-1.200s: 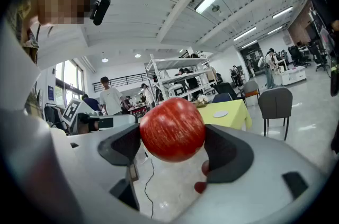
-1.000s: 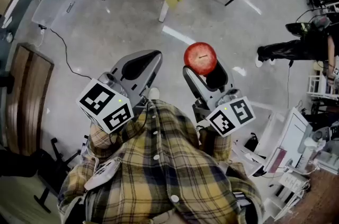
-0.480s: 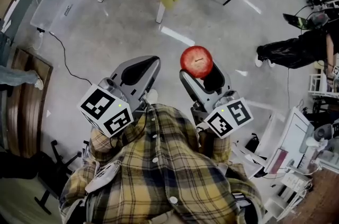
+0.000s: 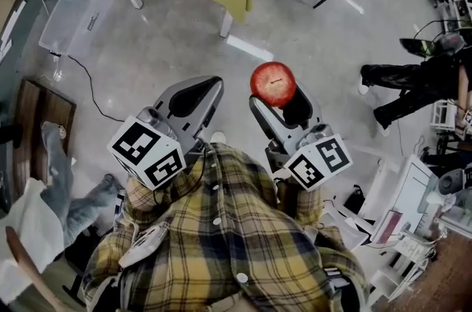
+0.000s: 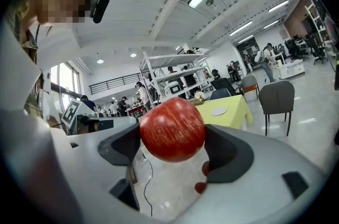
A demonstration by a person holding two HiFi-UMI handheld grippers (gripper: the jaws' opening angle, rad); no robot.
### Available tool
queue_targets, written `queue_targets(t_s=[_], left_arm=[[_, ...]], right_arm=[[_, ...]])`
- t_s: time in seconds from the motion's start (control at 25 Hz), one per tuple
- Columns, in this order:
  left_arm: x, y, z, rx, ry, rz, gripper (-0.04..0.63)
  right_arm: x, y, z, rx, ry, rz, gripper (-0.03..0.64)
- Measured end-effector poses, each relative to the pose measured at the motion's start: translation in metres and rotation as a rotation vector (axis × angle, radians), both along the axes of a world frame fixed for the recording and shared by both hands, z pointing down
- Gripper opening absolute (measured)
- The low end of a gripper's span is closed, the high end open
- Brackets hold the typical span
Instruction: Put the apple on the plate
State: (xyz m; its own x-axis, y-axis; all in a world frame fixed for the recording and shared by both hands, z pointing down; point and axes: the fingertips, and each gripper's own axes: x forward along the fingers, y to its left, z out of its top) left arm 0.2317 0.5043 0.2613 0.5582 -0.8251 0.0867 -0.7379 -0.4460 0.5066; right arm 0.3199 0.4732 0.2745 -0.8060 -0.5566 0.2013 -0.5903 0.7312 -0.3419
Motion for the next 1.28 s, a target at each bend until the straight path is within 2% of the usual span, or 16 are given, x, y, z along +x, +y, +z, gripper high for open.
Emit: queue_targets(t_s=[0.32,0.6,0.96,1.28], left_arm=[[-0.081,-0.073,0.001,0.002,0.003,0.028,0.008],[-0.132,-0.111,0.003,0.0,0.011,0.063,0.008],[-0.155,-0.15,0.019,-0.039,0.019,0.083,0.008],[-0.157,-0.224,0.03,-0.063,0.024,0.078,0.008]], right_arm=[[-0.079,-0.067,-0.002,0.018,0.018,0.026,0.376],[-0.123,-0.104,0.0,0.004,0.021,0.079,0.376],[-0.145,-0.145,0.013,-0.032,0.031,0.112,0.376],[-0.15,-0.217,0.025,-0.066,0.044,0.096,0.376]])
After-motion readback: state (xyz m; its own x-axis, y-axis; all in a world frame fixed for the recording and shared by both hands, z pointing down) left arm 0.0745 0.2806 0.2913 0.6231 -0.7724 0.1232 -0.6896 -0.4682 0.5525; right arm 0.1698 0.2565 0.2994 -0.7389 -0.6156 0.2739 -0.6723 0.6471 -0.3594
